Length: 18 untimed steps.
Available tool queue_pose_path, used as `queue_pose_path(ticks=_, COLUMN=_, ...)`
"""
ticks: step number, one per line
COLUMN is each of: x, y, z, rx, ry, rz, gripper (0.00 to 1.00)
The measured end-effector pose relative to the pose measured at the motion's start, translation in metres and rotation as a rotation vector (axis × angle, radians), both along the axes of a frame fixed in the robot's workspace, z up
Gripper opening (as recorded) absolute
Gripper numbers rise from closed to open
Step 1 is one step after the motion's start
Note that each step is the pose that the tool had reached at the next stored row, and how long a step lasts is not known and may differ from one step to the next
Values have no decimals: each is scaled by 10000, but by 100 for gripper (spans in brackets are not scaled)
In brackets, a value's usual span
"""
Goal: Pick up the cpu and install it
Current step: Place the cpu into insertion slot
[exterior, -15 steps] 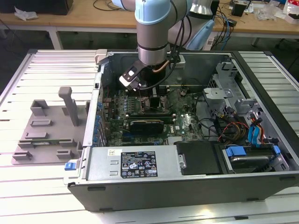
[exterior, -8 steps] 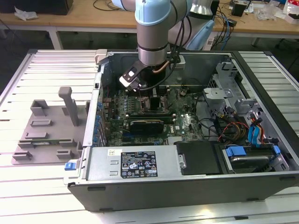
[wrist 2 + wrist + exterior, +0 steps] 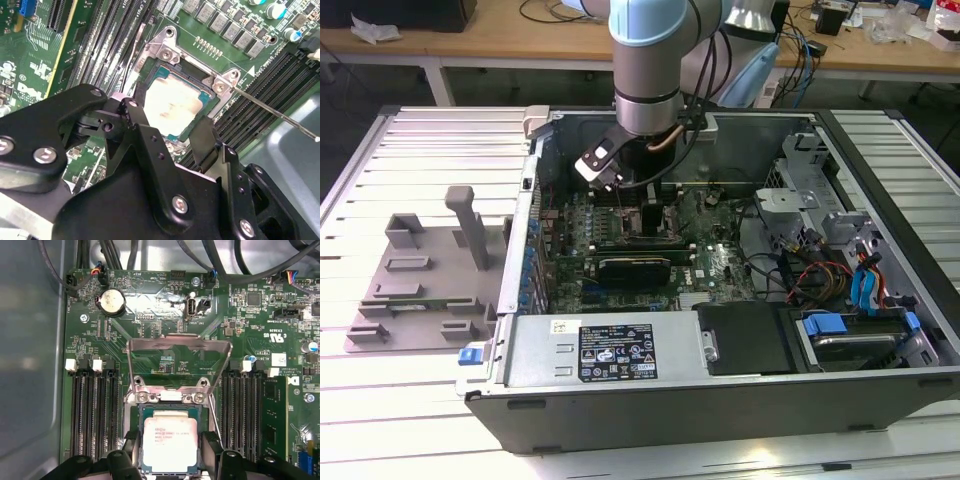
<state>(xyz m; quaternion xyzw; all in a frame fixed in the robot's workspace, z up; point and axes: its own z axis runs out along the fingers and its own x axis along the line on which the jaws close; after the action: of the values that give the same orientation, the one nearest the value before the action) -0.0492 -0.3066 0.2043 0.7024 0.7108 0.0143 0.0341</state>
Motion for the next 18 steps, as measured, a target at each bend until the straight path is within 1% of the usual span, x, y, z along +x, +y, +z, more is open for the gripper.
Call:
queue_pose_path(ticks=4, x=0, y=-1, z=4, rx=-2, ry=2, rz=0, gripper=62)
queue_pose_path(ticks=6, x=0, y=0, z=6, rx=-2, ry=2, rz=0, gripper=60)
queue_pose_path(ticks=7, x=-1, y=-1, z=7, rx=-2, ry=2, rz=0, gripper=53)
queue_pose_path(ticks=11, x=-1, y=-1, z=13, rx=-2, ry=2, rz=-1, gripper=53)
queue_pose_path(ticks=12, x=0, y=0, z=40, rx=-3, ry=2, rz=-1, gripper=53)
queue_pose_path(ticks=15, x=0, y=-1, z=40, rx=-3, ry=2, rz=-1, gripper=53)
queue_pose_path(ticks=16, x=0, y=0, z=40, rx=-2, ry=1, rz=-1, gripper=51)
queue_pose_path(ticks=17, x=0, y=0, z=40, rx=-2, ry=2, rz=-1, gripper=45)
queue_pose_path(ticks=18, x=0, y=-1, z=41, rx=-3, ry=2, rz=-1, gripper=32)
